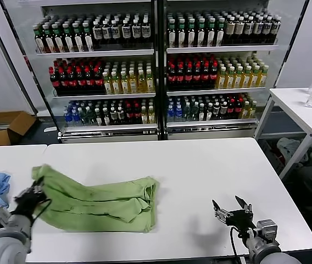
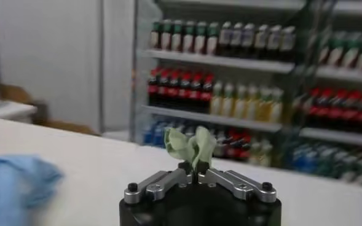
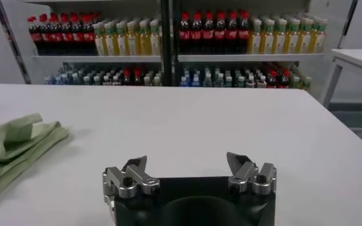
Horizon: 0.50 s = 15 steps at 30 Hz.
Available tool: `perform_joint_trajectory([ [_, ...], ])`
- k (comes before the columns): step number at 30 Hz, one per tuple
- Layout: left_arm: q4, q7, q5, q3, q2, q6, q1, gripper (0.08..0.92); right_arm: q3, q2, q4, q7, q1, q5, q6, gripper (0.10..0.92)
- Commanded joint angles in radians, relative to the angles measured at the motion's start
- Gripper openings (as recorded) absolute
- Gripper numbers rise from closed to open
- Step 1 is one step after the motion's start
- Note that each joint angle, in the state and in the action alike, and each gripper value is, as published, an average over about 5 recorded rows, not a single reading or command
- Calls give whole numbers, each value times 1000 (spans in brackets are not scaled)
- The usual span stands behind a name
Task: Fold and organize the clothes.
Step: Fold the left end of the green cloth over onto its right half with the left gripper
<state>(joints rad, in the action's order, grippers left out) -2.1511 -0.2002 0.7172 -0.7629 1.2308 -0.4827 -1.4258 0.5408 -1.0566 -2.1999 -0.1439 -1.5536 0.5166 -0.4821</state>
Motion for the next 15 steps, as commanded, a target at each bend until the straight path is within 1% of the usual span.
perform_joint_trajectory([
  [1,-2,-30,103,519,251,-30,85,97,18,0,-9,1,-16,3,1,823],
  [4,123,-34,38,587,301,-16,136,97,22,-2,-5,2,-15,3,4,823],
  [7,174,-27,-4,613,311,-13,166,100,20,-8,4,2,-10,3,5,823],
  [9,173,-10,-28,620,303,-8,174,113,17,-13,10,2,-5,3,6,823],
  [11,152,21,-54,612,282,-3,169,151,12,-16,16,2,1,3,6,823],
  [15,43,87,-84,532,207,-1,105,263,5,-16,29,3,15,4,6,823],
])
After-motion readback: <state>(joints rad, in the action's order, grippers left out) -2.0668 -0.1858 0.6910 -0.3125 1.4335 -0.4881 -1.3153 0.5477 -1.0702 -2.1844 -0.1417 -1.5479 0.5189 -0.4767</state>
